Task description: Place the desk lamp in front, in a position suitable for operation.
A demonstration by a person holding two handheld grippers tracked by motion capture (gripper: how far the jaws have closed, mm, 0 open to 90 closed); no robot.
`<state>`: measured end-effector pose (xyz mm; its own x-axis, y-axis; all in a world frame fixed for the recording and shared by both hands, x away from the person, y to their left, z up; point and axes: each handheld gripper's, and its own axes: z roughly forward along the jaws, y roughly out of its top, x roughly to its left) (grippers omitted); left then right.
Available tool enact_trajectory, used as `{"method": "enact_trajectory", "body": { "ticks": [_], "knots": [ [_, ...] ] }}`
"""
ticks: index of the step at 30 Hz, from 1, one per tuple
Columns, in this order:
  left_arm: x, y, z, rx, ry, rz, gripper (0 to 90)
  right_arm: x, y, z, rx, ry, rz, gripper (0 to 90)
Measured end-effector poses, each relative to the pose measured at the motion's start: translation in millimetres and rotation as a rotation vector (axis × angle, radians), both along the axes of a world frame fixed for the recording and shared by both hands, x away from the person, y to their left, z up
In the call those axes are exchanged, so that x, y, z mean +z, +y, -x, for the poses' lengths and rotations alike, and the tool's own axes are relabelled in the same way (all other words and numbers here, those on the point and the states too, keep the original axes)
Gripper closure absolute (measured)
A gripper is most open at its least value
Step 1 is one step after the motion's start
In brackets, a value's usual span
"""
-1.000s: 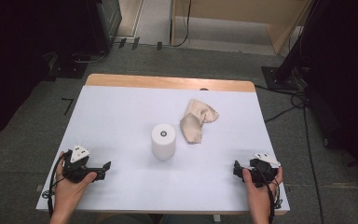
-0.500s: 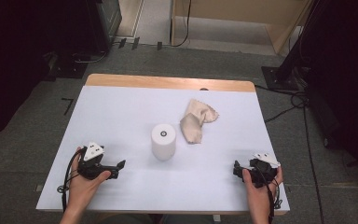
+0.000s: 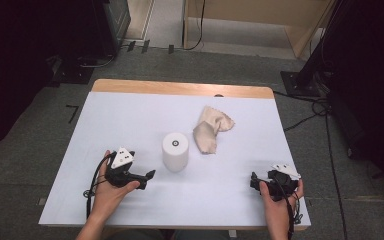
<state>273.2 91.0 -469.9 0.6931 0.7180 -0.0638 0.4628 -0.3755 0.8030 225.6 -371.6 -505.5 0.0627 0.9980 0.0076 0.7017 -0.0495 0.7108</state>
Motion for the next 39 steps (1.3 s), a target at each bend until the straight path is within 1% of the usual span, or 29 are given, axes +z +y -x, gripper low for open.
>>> {"method": "enact_trajectory", "body": {
  "ticks": [4, 6, 10, 13, 16, 17, 18, 21, 24, 25, 30, 34, 36, 37, 38, 39],
  "knots": [
    [-0.8, -16.4, -3.6, -0.030, -0.013, -0.012, 0.0, 0.1, 0.1, 0.1, -0.002, 0.001, -0.001, 0.0],
    [-0.8, -23.4, -5.1, -0.041, -0.023, -0.026, 0.0, 0.1, 0.1, 0.1, -0.002, 0.000, -0.001, 0.0],
    [-1.5, -40.6, -10.2, -0.070, -0.039, -0.025, 0.0, 0.0, 0.1, 0.1, -0.001, -0.001, 0.000, 0.0],
    [-1.9, -50.9, -15.3, -0.080, -0.045, -0.028, 0.0, 0.0, 0.1, 0.1, -0.001, -0.001, 0.000, 0.0],
    [-3.3, -58.6, -20.2, -0.086, -0.046, -0.021, 0.0, 0.0, 0.2, 0.2, -0.002, 0.000, 0.000, 0.0],
    [-3.5, -59.8, -21.3, -0.088, -0.047, -0.023, 0.0, 0.0, 0.2, 0.2, -0.002, 0.000, 0.000, 0.0],
    [-4.2, -62.0, -22.6, -0.088, -0.046, -0.014, 0.0, 0.0, 0.3, 0.2, -0.001, -0.001, 0.000, 0.0],
    [-5.7, -65.2, -25.4, -0.089, -0.046, -0.005, 0.0, -0.1, 0.3, 0.2, -0.001, -0.002, 0.000, 0.0],
    [-5.1, -69.1, -29.5, -0.092, -0.050, -0.009, 0.0, -0.1, 0.2, 0.1, 0.001, -0.002, 0.002, 0.0],
    [-4.5, -70.1, -30.4, -0.093, -0.051, 0.002, 0.0, -0.1, 0.3, 0.1, 0.000, -0.002, 0.001, 0.0],
    [-1.8, -76.9, -37.3, -0.106, -0.065, 0.028, 0.0, -0.1, 0.2, 0.1, 0.000, -0.002, 0.002, 0.0],
    [-3.3, -80.6, -40.5, -0.109, -0.089, 0.037, 0.0, -0.1, 0.3, 0.2, -0.001, -0.001, 0.000, 0.0],
    [-3.9, -82.3, -42.6, -0.105, -0.109, 0.038, 0.0, -0.1, 0.3, 0.2, -0.002, -0.001, 0.000, 0.0],
    [-3.8, -83.0, -43.1, -0.106, -0.113, 0.046, 1.2, 0.0, 0.3, 0.2, -0.002, -0.001, -0.001, 0.0],
    [-3.1, -83.5, -43.1, -0.106, -0.126, 0.049, 5.5, 0.0, 0.2, 0.2, -0.002, -0.001, -0.001, 0.0],
    [-2.6, -85.1, -42.9, -0.100, -0.139, 0.031, 7.9, -0.1, 0.2, 0.2, -0.002, -0.001, -0.001, 0.0]
  ]
}}
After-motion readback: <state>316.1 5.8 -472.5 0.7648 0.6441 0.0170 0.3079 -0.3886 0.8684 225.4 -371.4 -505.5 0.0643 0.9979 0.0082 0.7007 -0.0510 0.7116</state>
